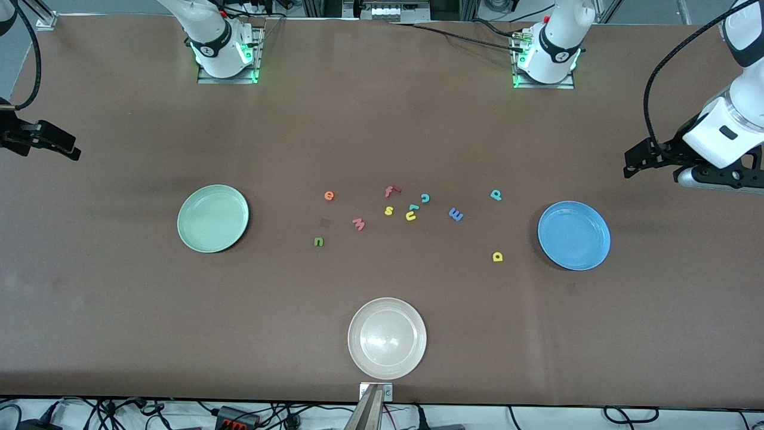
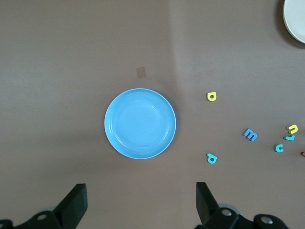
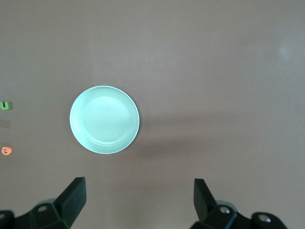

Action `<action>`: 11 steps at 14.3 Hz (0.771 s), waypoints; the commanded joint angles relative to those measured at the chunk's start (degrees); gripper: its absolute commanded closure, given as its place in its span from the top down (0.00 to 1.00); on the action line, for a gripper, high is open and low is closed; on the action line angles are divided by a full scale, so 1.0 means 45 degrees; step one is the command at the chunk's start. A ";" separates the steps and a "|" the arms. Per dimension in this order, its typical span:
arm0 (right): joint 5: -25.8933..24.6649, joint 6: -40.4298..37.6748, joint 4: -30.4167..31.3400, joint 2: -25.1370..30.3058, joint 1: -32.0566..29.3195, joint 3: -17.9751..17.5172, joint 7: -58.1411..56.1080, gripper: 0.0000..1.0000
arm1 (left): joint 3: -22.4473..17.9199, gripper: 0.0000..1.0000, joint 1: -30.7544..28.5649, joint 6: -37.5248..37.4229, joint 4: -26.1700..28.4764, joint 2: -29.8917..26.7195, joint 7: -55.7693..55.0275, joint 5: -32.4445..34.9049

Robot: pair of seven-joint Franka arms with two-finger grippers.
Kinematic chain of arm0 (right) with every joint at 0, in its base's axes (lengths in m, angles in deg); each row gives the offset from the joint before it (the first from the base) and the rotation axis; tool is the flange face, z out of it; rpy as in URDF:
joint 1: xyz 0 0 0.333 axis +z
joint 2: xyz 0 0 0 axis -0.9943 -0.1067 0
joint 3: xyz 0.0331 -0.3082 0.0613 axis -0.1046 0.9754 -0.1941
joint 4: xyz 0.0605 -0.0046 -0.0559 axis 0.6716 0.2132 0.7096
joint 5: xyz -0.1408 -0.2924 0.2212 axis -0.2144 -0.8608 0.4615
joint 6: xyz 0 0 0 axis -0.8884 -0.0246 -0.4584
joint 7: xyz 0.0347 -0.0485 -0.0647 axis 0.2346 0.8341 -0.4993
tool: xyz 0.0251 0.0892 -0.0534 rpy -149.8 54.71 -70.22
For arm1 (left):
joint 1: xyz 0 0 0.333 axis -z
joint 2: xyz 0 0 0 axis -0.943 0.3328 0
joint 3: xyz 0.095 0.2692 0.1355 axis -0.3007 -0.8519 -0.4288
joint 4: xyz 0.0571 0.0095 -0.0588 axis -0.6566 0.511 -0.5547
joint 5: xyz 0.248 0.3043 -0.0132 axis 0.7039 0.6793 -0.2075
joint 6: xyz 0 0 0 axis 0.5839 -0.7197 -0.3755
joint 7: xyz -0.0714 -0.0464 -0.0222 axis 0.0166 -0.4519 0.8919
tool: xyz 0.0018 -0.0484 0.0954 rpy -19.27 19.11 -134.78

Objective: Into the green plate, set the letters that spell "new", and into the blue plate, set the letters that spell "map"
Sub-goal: 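Move both grippers from rest toward the scattered letters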

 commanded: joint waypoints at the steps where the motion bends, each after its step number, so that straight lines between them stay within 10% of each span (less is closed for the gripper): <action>1: 0.0058 0.0039 0.0253 0.0286 -0.0095 -0.0093 -0.0043 1.00 | -0.0001 1.00 -0.0013 -0.0281 -0.0341 0.0120 0.0115 -0.0031; 11: 0.0097 0.0098 0.0097 -0.0124 0.0119 -0.0191 0.0151 1.00 | 0.0096 1.00 0.0416 -0.0223 -0.0380 0.0452 0.0174 -0.0070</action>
